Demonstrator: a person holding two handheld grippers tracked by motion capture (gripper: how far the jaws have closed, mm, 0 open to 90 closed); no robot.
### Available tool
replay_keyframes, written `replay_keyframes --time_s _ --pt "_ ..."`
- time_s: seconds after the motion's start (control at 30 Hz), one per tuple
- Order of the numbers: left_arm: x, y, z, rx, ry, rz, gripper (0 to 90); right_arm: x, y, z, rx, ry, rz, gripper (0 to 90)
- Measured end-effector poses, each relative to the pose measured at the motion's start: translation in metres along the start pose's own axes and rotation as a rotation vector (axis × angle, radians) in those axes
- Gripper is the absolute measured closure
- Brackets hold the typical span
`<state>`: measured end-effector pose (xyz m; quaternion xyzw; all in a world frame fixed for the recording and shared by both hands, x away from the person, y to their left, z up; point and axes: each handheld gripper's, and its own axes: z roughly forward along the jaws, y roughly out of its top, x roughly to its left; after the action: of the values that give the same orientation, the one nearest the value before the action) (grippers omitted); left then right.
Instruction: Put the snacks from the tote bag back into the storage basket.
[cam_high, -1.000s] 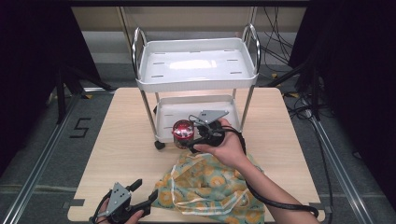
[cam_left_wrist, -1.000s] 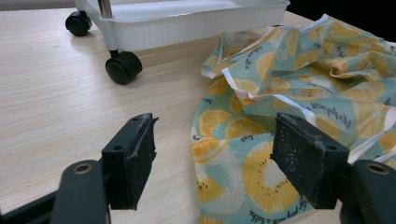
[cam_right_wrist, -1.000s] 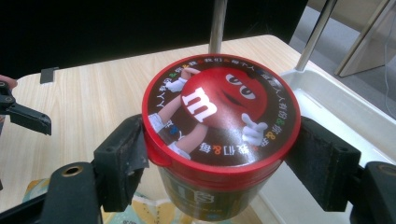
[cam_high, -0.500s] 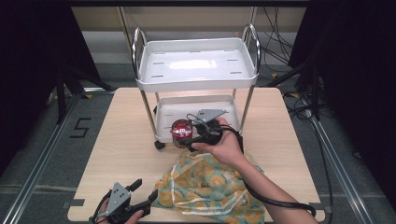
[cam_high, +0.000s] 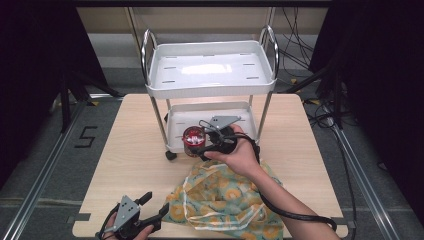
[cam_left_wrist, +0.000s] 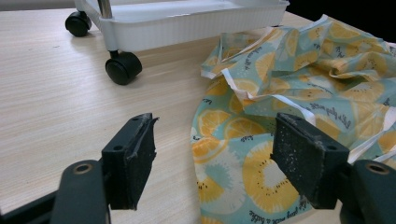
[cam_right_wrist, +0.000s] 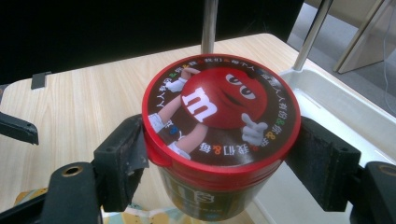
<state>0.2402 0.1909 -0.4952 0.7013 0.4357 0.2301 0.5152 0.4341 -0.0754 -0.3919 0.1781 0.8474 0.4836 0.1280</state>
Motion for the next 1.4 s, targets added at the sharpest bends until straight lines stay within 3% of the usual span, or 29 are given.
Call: replay_keyframes --time_s 0.23,0.3,0.33,0.6,0.7,0.9,0.93,1.1,1.27,1.4 --pt "0.000 0.000 0.000 -0.001 -0.001 0.001 29.6 0.000 0.000 0.003 0.008 0.003 0.016 26.1" --pt "0.000 0.000 0.000 -0.001 -0.001 0.001 29.6 -0.001 0.001 0.003 0.001 -0.001 -0.003 26.1" --pt "0.000 0.000 0.000 -0.001 0.000 0.002 29.6 0.000 0.001 0.003 0.005 -0.001 0.017 26.1" --pt "0.001 0.000 -0.001 -0.001 0.001 0.002 29.6 -0.001 0.002 0.007 0.008 0.000 0.023 26.1" --pt "0.001 0.000 -0.001 -0.001 -0.001 0.005 29.6 -0.002 0.004 0.008 0.001 -0.006 0.006 26.1" --pt "0.001 0.000 0.000 0.000 -0.001 0.001 29.6 -0.001 0.004 0.010 0.000 -0.005 0.016 26.1" --pt "0.001 0.000 0.000 0.000 -0.001 0.001 29.6 -0.001 0.004 0.010 0.011 -0.001 0.036 26.1" --pt "0.001 0.000 -0.001 0.000 0.000 0.002 29.6 -0.003 0.004 0.012 0.004 -0.007 0.018 26.1" --pt "0.001 0.000 -0.001 -0.001 -0.002 0.002 29.6 -0.003 0.004 0.014 0.011 -0.004 0.045 26.1" --pt "0.001 0.000 -0.001 0.000 -0.002 0.005 29.6 -0.004 0.004 0.015 0.008 -0.014 0.033 26.1"
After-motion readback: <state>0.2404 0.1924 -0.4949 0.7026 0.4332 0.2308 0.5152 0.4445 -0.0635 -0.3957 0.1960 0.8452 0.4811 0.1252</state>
